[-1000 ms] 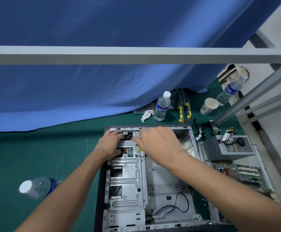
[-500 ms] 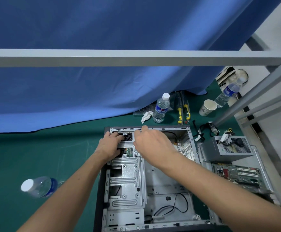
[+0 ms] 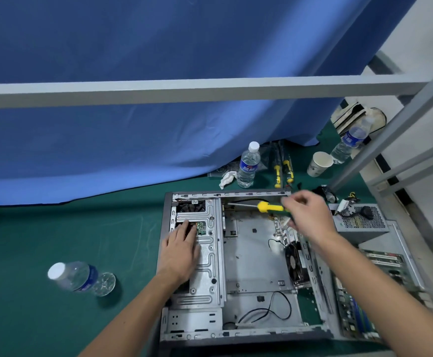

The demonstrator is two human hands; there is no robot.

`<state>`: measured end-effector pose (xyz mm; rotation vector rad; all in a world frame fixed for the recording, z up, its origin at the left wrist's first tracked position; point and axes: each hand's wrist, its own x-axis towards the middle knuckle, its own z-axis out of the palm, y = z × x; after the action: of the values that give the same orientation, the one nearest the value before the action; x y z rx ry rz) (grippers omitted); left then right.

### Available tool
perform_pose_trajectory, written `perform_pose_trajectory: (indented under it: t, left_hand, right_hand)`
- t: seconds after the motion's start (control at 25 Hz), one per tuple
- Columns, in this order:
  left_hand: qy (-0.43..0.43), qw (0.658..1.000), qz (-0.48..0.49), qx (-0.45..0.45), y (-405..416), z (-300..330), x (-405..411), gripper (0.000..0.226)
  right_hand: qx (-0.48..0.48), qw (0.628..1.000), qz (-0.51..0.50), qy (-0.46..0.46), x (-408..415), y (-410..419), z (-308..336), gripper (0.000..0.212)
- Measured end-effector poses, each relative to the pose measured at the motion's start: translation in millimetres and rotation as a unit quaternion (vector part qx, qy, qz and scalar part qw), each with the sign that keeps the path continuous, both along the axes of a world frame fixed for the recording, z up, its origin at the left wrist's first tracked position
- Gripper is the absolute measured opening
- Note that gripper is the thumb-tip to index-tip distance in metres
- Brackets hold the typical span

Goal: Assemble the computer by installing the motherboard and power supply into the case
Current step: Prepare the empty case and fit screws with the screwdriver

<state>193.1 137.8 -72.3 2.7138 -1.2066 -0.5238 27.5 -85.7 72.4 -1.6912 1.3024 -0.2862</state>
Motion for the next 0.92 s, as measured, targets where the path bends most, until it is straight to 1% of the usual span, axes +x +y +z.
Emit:
perform_pose_trajectory:
  t: [0.04, 0.08, 0.12, 0.16, 0.2, 0.24, 0.32, 0.4, 0.44, 0.52, 0.6, 0.64, 0.76, 0.92]
  left_hand:
    - [0.007, 1.0, 0.007, 0.003, 2.9, 0.8, -13.6, 0.059]
    - [0.011, 1.0, 0.019, 0.003, 6.0, 1.9, -28.1, 0.063]
    - [0.011, 0.999, 0.034, -0.002, 8.7, 4.1, -42.5, 0.066]
    - [0.013, 0.999, 0.051, -0.011, 9.6, 6.1, -55.1, 0.068]
    - [0.018, 0.997, 0.068, -0.02, 8.4, 7.6, -67.5, 0.07]
    - [0.023, 0.996, 0.081, -0.025, 5.5, 7.5, -78.7, 0.072]
    - [0.027, 0.994, 0.106, -0.008, -4.9, 4.6, -99.1, 0.075]
    - [0.014, 0.992, 0.123, 0.028, -18.3, -0.4, -115.2, 0.077]
    - [-0.003, 0.991, 0.128, 0.048, -21.8, -3.0, -121.1, 0.079]
    - [-0.052, 0.988, 0.131, 0.063, -24.0, -8.4, -125.5, 0.084]
    - [-0.075, 0.987, 0.131, 0.055, -23.1, -12.5, -127.2, 0.087]
    - [-0.083, 0.987, 0.13, 0.047, -23.3, -13.8, -127.6, 0.086]
    - [-0.093, 0.987, 0.128, 0.027, -26.7, -19.0, -133.5, 0.088]
    - [-0.095, 0.987, 0.132, 0.016, -28.1, -24.3, -141.7, 0.088]
  right_hand:
    - [0.121, 0.99, -0.054, -0.047, -18.7, -2.3, -10.5, 0.018]
    - [0.225, 0.967, -0.078, -0.094, -35.6, -3.8, -19.5, 0.023]
    - [0.301, 0.941, -0.079, -0.132, -50.8, -4.6, -26.4, 0.029]
    - [0.35, 0.921, -0.066, -0.157, -62.7, -5.6, -32.1, 0.035]
    - [0.374, 0.91, -0.049, -0.172, -73.0, -7.5, -35.9, 0.039]
    - [0.379, 0.908, -0.033, -0.175, -81.0, -11.2, -40.4, 0.039]
    - [0.362, 0.917, -0.023, -0.164, -95.2, -19.9, -46.8, 0.031]
    - [0.325, 0.937, -0.022, -0.127, -112.2, -30.3, -52.8, 0.015]
    - [0.3, 0.948, -0.021, -0.1, -122.9, -33.5, -57.5, 0.011]
    - [0.242, 0.97, -0.005, -0.034, -147.5, -39.5, -73.7, 0.03]
    - [0.178, 0.983, 0.03, 0.043, -172.0, -42.2, -94.8, 0.041]
    - [0.16, 0.984, 0.046, 0.068, -182.2, -43.8, -107.2, 0.041]
    - [0.163, 0.98, 0.06, 0.101, -206.8, -42.3, -147.8, 0.022]
    - [0.121, 0.979, 0.041, 0.157, -209.4, -31.8, -191.9, 0.014]
